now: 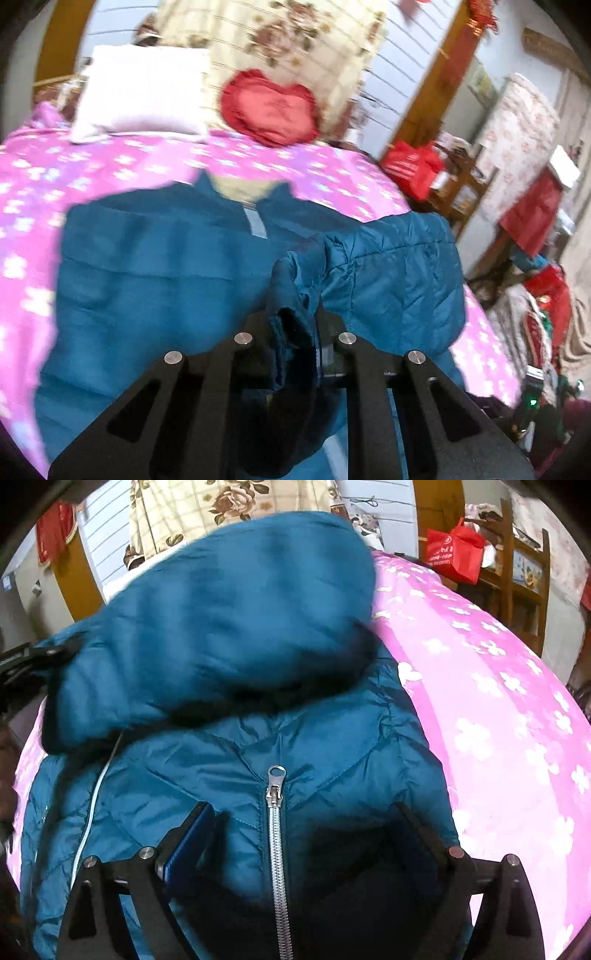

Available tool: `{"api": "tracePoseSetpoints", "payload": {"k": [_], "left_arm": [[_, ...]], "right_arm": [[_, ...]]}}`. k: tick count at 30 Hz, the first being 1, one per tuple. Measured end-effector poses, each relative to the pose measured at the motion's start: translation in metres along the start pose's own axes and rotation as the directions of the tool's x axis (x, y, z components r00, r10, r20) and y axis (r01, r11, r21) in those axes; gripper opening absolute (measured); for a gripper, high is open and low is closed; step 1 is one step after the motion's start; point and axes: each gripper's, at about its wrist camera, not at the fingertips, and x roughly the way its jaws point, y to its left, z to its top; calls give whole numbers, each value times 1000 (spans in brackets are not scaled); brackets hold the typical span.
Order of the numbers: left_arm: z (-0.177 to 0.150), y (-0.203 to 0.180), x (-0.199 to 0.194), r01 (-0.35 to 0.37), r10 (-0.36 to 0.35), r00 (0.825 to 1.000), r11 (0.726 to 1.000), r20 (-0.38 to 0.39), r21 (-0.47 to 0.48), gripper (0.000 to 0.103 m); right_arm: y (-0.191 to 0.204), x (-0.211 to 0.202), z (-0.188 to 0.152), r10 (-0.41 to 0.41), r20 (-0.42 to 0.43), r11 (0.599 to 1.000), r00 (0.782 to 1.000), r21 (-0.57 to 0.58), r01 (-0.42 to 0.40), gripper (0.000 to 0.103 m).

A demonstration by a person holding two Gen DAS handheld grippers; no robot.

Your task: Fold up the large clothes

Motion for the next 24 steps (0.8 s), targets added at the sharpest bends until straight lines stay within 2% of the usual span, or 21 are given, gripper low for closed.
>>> {"api": "tracePoseSetpoints", "payload": {"k": [5, 9, 12, 14, 16, 17, 19, 20, 21, 22, 23, 24], "left_arm": [[10, 66, -8, -91, 89, 996, 994, -28, -65, 13], [7, 99, 5, -177, 174, 983, 983, -57, -54, 16], [2, 113, 12, -219, 212, 974, 971, -77, -96, 38], [0, 117, 7, -244, 240, 970, 960, -50, -138, 57], [1, 119, -7, -270, 276, 961, 947, 11, -172, 59], [2, 117, -18, -298, 313, 948, 936, 56, -185, 59], [3, 111, -48, -343, 388, 905, 908, 175, -240, 61], [0, 107, -58, -334, 393, 895, 903, 209, -270, 64], [-4, 103, -64, -319, 389, 893, 902, 227, -291, 66], [-11, 94, -66, -296, 371, 898, 907, 235, -299, 70], [-15, 87, -64, -284, 352, 908, 916, 227, -285, 70], [-21, 76, -53, -276, 324, 927, 930, 191, -241, 70]], "right_arm": [[7, 5, 3, -17, -9, 1000, 1000, -14, 17, 93], [11, 6, 1, -22, -13, 1000, 1000, -20, 22, 93], [13, 7, -1, -25, -15, 999, 1000, -28, 25, 93], [13, 6, -1, -23, -14, 999, 1000, -26, 23, 93], [12, 6, -1, -20, -12, 1000, 1000, -23, 20, 93], [12, 5, -1, -18, -12, 1000, 1000, -22, 17, 93], [11, 5, -1, -15, -11, 1000, 1000, -21, 15, 93], [10, 5, -1, -14, -11, 1000, 1000, -21, 14, 93], [9, 5, -1, -13, -10, 1000, 1000, -19, 13, 93], [9, 5, 0, -11, -8, 1000, 1000, -17, 11, 93], [9, 4, 1, -9, -4, 1000, 1000, -15, 9, 93], [8, 4, 1, -6, -3, 1000, 1000, -13, 6, 93]]}}
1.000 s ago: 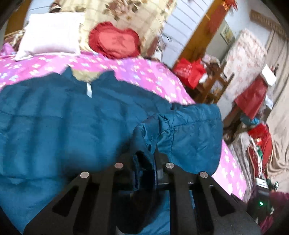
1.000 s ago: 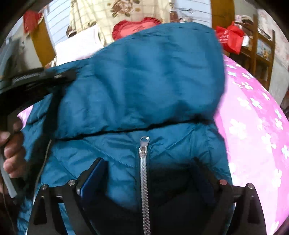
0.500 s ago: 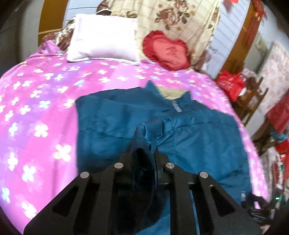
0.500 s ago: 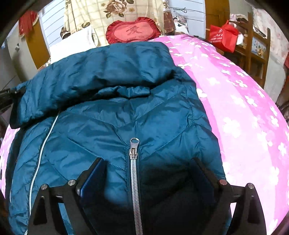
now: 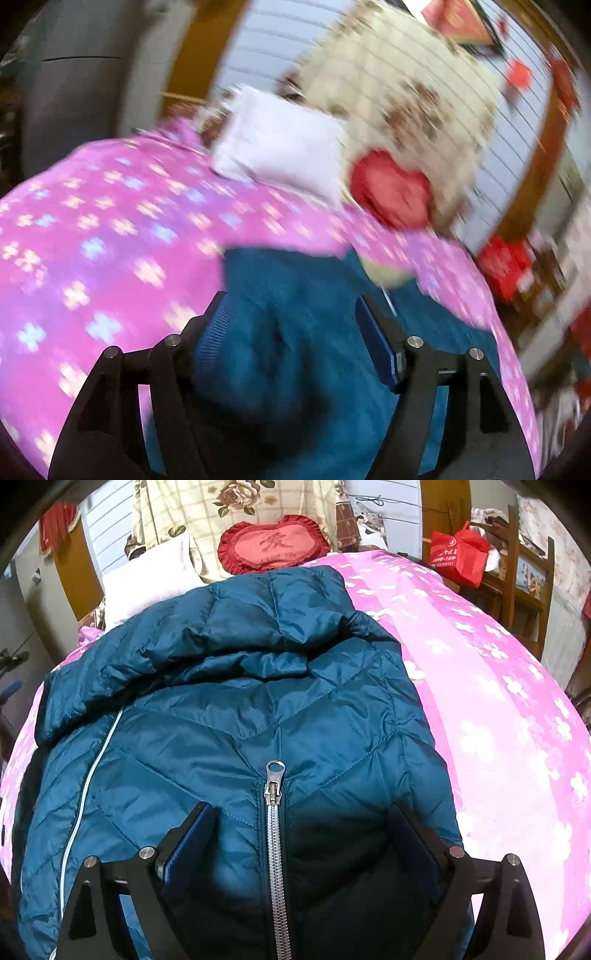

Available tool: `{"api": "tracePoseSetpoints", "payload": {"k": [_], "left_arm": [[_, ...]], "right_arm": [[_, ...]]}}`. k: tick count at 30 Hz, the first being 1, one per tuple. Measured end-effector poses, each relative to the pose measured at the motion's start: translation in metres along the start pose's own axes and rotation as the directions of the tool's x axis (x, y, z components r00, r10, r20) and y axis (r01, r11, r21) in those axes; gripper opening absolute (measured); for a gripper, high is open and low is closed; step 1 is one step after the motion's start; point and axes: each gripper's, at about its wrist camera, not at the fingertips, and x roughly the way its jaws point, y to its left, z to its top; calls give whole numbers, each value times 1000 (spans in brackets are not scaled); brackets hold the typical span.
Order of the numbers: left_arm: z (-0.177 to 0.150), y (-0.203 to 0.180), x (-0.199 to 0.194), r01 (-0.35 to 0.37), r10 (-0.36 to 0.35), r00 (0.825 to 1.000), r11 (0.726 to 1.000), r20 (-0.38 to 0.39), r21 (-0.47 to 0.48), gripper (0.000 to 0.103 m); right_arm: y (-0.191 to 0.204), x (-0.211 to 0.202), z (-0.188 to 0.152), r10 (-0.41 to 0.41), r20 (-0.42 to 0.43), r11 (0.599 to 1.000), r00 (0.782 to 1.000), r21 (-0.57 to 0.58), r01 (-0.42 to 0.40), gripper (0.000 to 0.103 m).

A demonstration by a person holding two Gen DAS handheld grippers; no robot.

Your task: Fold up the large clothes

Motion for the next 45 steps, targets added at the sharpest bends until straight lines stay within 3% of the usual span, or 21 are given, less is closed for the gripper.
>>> {"api": "tracePoseSetpoints", "payload": {"k": [3, 5, 7, 10, 13, 16, 20, 23, 25, 26, 29, 31, 36, 38, 40, 43, 45], "left_arm": [[-36, -26, 31, 29, -11, 989, 992, -145, 124, 70], [-48, -33, 56, -27, 62, 982, 981, -177, 192, 70], [-47, -30, 80, -76, 115, 973, 978, -201, 193, 70], [-42, -27, 99, -62, 104, 962, 983, -251, 170, 69], [-38, -34, 94, -12, 61, 970, 979, -236, 204, 70], [-32, -34, 86, 37, 9, 975, 979, -223, 198, 70], [-24, -35, 81, 33, 5, 977, 984, -215, 174, 70], [-11, -40, 69, 19, 3, 993, 984, -120, 180, 70], [-7, -41, 73, 11, 6, 996, 983, -90, 182, 80], [-6, -40, 85, 14, 7, 993, 984, -120, 175, 82], [-16, -34, 119, -12, 55, 967, 985, -247, 172, 83], [-28, -31, 134, 10, 43, 954, 985, -298, 174, 85], [-40, -30, 129, -26, 83, 965, 975, -250, 221, 85], [-44, -29, 125, -56, 114, 967, 968, -228, 246, 85], [-48, -27, 121, -69, 123, 971, 965, -206, 251, 85], [-48, -21, 120, -79, 127, 971, 969, -202, 232, 85], [-47, -19, 120, -76, 122, 971, 973, -207, 217, 85]], "right_arm": [[1, 1, -1, -9, -4, 1000, 1000, -9, 9, 93], [2, 2, -3, -31, -10, 999, 999, -24, 30, 93], [-1, 3, -6, -66, -23, 997, 998, -31, 65, 93], [-11, 2, -6, -72, -46, 997, 996, -7, 72, 93], [-25, -11, 8, -67, -32, 995, 997, 78, 69, 91], [-31, -40, 50, -23, 97, 988, 995, 153, 8, 91], [6, -24, 120, 24, 136, 999, 990, -29, -21, 91], [33, 13, 158, 63, 177, 991, 982, -128, -40, 91], [43, 33, 167, 138, 186, 977, 973, -184, -104, 91], [44, 53, 169, 131, 149, 975, 980, -198, -100, 91], [24, 111, 150, 63, -80, 982, 995, -174, -76, 92], [5, 113, 138, 74, -111, 989, 991, -119, -87, 93], [5, 100, 136, 49, -165, 986, 985, -152, -75, 93], [9, 87, 148, 41, -118, 987, 992, -148, -58, 92], [16, 66, 164, 52, 15, 989, 999, -140, -50, 92], [30, 51, 192, 101, 165, 993, 981, -83, -88, 92], [38, 66, 208, 129, 183, 991, 975, -51, -122, 92]]}}
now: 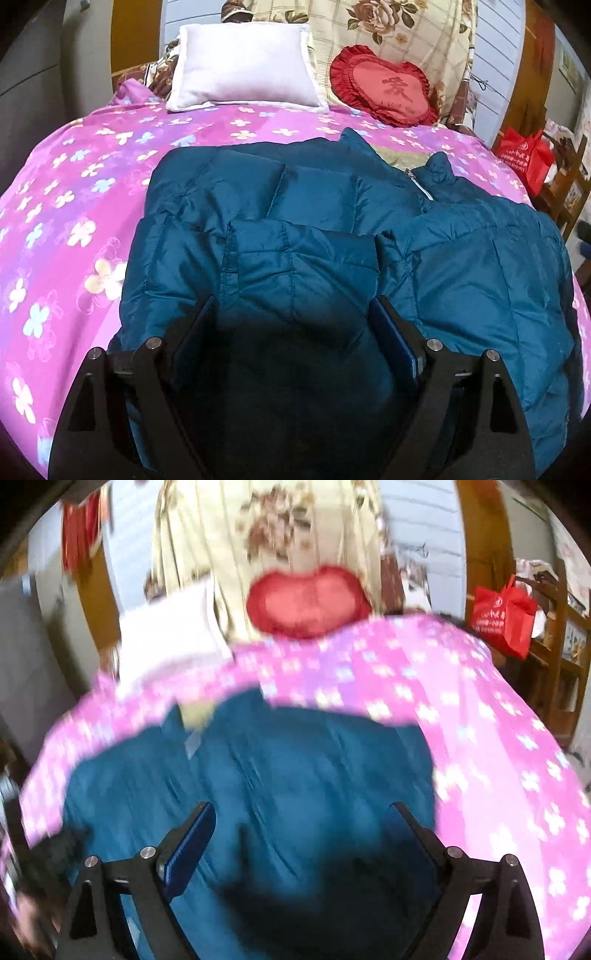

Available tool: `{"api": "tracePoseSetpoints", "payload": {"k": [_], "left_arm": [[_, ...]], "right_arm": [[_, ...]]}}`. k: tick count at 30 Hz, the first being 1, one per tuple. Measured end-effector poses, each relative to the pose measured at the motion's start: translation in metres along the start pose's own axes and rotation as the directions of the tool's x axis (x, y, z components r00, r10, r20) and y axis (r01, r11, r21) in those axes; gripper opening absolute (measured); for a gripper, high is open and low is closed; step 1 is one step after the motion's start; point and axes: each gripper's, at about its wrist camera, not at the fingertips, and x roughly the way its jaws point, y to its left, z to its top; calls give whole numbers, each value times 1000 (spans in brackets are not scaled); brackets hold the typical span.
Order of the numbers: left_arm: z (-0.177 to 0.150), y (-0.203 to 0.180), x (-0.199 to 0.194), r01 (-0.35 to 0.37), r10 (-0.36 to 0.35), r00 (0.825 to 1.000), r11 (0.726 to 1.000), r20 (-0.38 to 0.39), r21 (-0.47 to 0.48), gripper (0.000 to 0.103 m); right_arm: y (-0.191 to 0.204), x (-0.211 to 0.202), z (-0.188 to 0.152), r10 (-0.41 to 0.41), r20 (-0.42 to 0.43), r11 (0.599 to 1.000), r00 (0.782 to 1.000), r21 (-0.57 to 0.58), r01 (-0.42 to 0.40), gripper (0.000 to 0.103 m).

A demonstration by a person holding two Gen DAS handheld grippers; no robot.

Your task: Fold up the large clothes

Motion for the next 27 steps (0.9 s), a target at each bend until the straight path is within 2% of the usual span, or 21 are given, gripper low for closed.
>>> {"api": "tracePoseSetpoints", "payload": {"k": [2, 3, 4, 5, 10, 11, 14, 16, 18, 19, 21, 27], "left_arm": [[0, 1, 1, -1, 1, 1000, 1000, -4, -9, 85], [0, 1, 2, 4, -4, 1000, 1000, -3, -12, 85], [0, 1, 1, 6, -6, 1000, 1000, -2, -14, 85], [1, 1, 3, 6, -6, 1000, 1000, -7, -16, 85], [2, -1, 8, -13, 12, 999, 1000, -30, -17, 85], [2, 0, 8, -15, 14, 999, 1000, -31, -18, 85], [2, -2, 8, -24, 24, 999, 1000, -30, -13, 85], [2, -1, 8, -23, 23, 999, 1000, -30, -14, 85], [2, -2, 8, -26, 25, 999, 1000, -31, -12, 85], [2, -2, 8, -27, 27, 999, 1000, -31, -10, 85], [2, -2, 8, -25, 24, 999, 1000, -31, -11, 85], [1, -6, 11, -51, 51, 998, 999, -43, 12, 86]], "right_arm": [[-5, 42, -2, -1, -108, 1000, 994, 14, 3, 93], [-9, 67, -10, -56, -185, 998, 981, 4, 58, 93], [-16, 81, -19, -63, -212, 998, 975, 10, 67, 97], [-20, 83, -23, -52, -185, 998, 981, 30, 59, 98], [-14, 81, -15, -106, -223, 994, 969, 6, 110, 99], [-16, 68, -15, -104, -201, 994, 974, 16, 110, 98], [-11, 18, -21, -69, -67, 997, 995, 37, 71, 97], [-4, -6, -30, -22, -19, 999, 1000, 46, 23, 98], [6, -11, -47, 32, -37, 999, 999, 27, -31, 98], [10, -6, -57, 34, -68, 999, 997, 11, -34, 102], [17, 22, -83, -15, -176, 999, 984, -39, 8, 103], [15, 27, -94, -28, -150, 998, 988, -52, 20, 103]]}}
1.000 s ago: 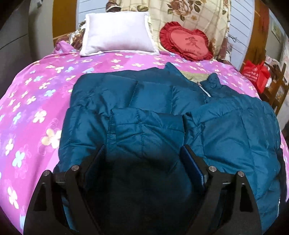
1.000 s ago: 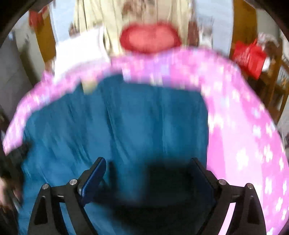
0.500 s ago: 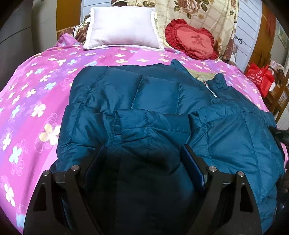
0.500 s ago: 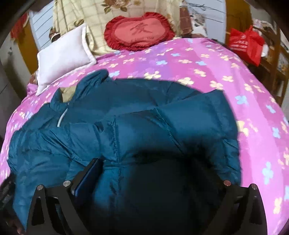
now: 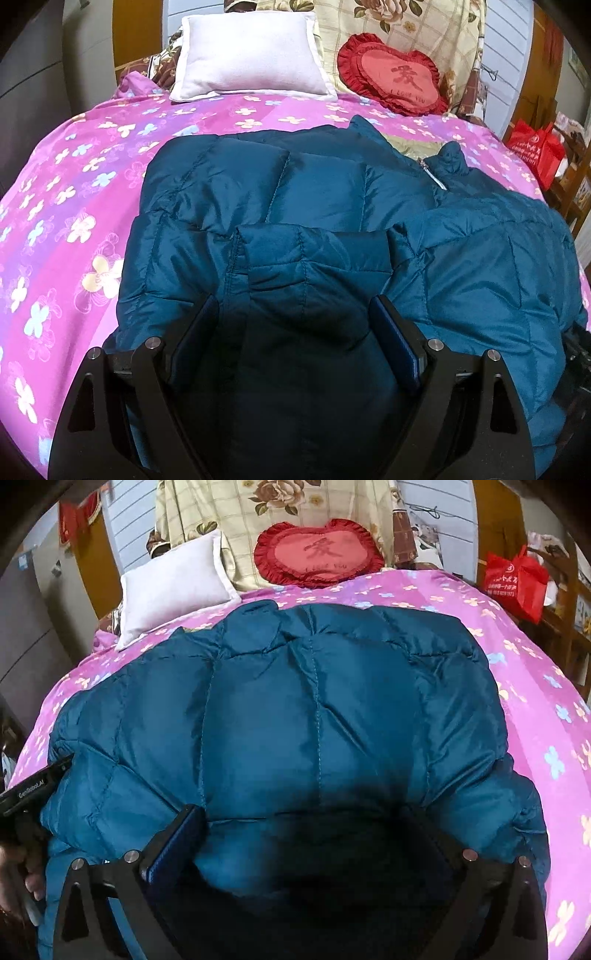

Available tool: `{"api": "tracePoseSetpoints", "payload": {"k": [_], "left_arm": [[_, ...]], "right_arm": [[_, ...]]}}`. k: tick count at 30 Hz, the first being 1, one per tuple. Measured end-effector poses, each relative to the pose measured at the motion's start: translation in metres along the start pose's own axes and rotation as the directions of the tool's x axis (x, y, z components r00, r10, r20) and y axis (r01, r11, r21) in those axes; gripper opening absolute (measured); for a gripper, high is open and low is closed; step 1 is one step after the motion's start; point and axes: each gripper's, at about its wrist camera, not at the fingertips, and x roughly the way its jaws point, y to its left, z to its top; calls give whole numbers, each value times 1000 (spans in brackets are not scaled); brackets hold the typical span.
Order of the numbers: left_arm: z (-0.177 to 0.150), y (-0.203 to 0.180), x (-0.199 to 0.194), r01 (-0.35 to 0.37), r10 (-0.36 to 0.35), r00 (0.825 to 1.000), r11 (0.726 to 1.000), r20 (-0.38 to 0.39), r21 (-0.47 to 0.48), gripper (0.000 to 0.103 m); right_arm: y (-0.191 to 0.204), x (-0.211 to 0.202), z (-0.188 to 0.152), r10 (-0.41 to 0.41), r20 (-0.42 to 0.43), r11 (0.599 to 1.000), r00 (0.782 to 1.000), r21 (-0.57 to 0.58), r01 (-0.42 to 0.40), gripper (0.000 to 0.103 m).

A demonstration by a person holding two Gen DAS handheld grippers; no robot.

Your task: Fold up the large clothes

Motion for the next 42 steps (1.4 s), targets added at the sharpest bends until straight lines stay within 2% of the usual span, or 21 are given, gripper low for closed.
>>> {"api": "tracePoseSetpoints", "payload": {"k": [24, 29, 32, 34, 36, 38, 40, 42], "left_arm": [[1, 1, 2, 12, -12, 1000, 1000, -6, -3, 86], [1, 1, 2, 13, -13, 1000, 1000, -5, -3, 86], [1, 1, 2, 16, -16, 1000, 1000, -6, -6, 86], [1, 2, 2, 16, -16, 1000, 1000, -6, -7, 86], [1, 2, 2, 14, -14, 1000, 1000, -6, -6, 86], [1, 2, 2, 11, -11, 1000, 1000, -6, -3, 86], [1, 2, 2, 10, -10, 1000, 1000, -8, -1, 86], [2, 1, -1, 4, -4, 1000, 1000, -9, 7, 86]], "right_arm": [[4, -5, -2, -13, 16, 1000, 1000, -2, 13, 103], [6, -7, -2, -39, 24, 999, 999, -17, 40, 103], [4, -22, -2, -45, 32, 999, 998, 4, 45, 102], [0, -53, -3, -49, 82, 998, 995, 41, 46, 101], [-6, -90, -14, -73, 110, 996, 991, 57, 67, 101], [-11, -113, -34, -89, 85, 995, 992, 63, 84, 101], [-16, -132, -70, -106, 40, 992, 994, 74, 103, 101], [-23, -147, -109, -115, 74, 989, 991, 98, 108, 101]]}}
